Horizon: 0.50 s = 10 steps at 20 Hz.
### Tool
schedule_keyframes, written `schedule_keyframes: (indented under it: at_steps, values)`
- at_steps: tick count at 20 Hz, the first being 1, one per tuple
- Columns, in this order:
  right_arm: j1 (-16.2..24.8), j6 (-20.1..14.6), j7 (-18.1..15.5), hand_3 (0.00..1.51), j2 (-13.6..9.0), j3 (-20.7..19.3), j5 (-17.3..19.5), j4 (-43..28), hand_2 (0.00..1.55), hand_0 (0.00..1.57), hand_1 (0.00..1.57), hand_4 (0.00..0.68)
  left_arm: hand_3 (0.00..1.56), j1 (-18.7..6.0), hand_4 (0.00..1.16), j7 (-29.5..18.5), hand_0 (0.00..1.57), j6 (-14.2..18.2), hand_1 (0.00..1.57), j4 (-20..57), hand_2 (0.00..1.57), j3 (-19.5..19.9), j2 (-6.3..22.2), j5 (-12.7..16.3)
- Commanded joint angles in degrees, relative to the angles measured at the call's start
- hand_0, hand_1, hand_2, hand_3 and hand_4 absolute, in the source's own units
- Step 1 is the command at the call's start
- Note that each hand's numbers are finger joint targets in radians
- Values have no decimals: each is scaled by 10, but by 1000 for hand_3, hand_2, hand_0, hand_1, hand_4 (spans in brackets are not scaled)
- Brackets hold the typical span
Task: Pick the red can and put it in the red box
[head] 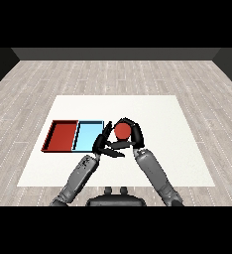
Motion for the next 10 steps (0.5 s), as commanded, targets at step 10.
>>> schedule_keyframes:
  at_steps: [10]
  values:
    - [-46,-69,-22,1366,2,80,-63,37,1421,1469,1469,511,0,-18,347,17,0,10,0,0,0,7,0,-44]
